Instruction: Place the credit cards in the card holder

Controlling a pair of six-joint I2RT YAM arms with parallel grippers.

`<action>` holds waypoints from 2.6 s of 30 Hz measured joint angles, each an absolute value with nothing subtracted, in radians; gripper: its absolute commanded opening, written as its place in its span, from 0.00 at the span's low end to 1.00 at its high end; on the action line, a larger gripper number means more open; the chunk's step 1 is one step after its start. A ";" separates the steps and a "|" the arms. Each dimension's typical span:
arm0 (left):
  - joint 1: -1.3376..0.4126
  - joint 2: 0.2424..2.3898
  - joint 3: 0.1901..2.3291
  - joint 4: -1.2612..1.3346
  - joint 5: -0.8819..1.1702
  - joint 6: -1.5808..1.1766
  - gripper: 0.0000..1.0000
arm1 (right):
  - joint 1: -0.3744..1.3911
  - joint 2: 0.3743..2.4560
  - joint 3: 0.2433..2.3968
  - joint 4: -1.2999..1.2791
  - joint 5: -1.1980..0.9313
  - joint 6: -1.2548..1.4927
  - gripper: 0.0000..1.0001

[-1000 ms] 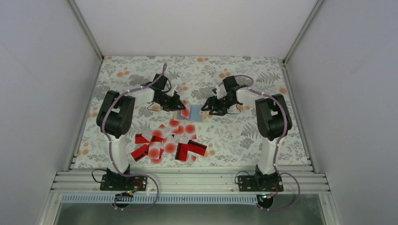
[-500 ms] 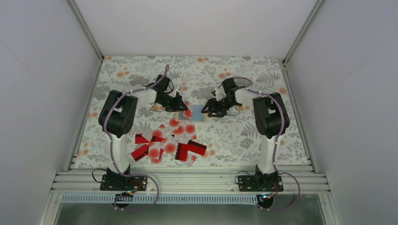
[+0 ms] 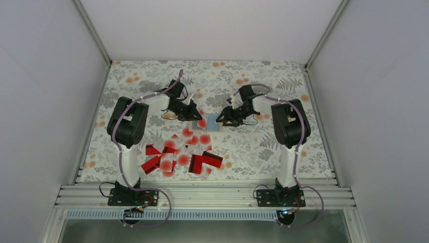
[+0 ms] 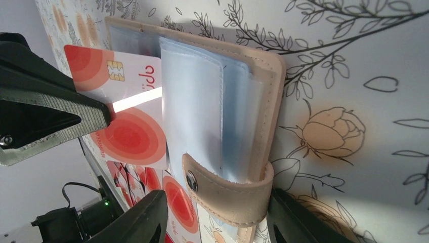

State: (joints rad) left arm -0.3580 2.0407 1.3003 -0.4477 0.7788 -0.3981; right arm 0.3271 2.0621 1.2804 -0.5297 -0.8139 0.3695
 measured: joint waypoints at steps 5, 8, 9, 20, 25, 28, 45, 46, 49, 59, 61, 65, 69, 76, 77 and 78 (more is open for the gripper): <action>-0.355 2.041 1.334 -0.537 0.781 -0.363 0.03 | 0.329 2.064 1.280 -0.518 -0.818 0.370 0.50; -0.355 2.041 1.338 -0.577 0.789 -0.347 0.02 | 0.330 2.065 1.277 -0.513 -0.819 0.371 0.50; -0.354 2.041 1.338 -0.590 0.789 -0.344 0.02 | 0.330 2.065 1.277 -0.512 -0.820 0.371 0.50; -0.353 2.045 1.339 -0.632 0.796 -0.327 0.02 | 0.330 2.065 1.274 -0.505 -0.823 0.372 0.50; -0.353 2.063 1.343 -0.634 0.805 -0.324 0.02 | 0.330 2.065 1.273 -0.504 -0.823 0.373 0.50; -0.353 2.064 1.343 -0.632 0.815 -0.324 0.02 | 0.330 2.065 1.273 -0.504 -0.823 0.373 0.50; -0.353 2.116 1.382 -0.601 0.869 -0.330 0.02 | 0.335 2.065 1.273 -0.501 -0.822 0.373 0.49; -0.353 2.118 1.387 -0.598 0.868 -0.331 0.02 | 0.336 2.065 1.273 -0.501 -0.822 0.373 0.49; -0.353 2.119 1.390 -0.582 0.866 -0.341 0.02 | 0.340 2.065 1.273 -0.499 -0.822 0.373 0.49; -0.353 2.122 1.390 -0.504 0.862 -0.376 0.02 | 0.355 2.065 1.269 -0.487 -0.823 0.379 0.49; -0.353 2.123 1.390 -0.498 0.857 -0.378 0.02 | 0.357 2.065 1.269 -0.486 -0.823 0.381 0.49; -0.353 2.127 1.390 -0.486 0.857 -0.379 0.02 | 0.362 2.065 1.268 -0.485 -0.823 0.384 0.49; -0.353 2.127 1.387 -0.473 0.857 -0.382 0.02 | 0.365 2.065 1.265 -0.479 -0.824 0.390 0.49; -0.355 2.127 1.376 -0.451 0.857 -0.388 0.02 | 0.366 2.065 1.264 -0.474 -0.826 0.399 0.49; -0.356 2.127 1.376 -0.450 0.857 -0.389 0.02 | 0.366 2.065 1.264 -0.474 -0.826 0.399 0.49; -0.357 2.127 1.376 -0.449 0.857 -0.389 0.02 | 0.367 2.065 1.264 -0.473 -0.826 0.400 0.49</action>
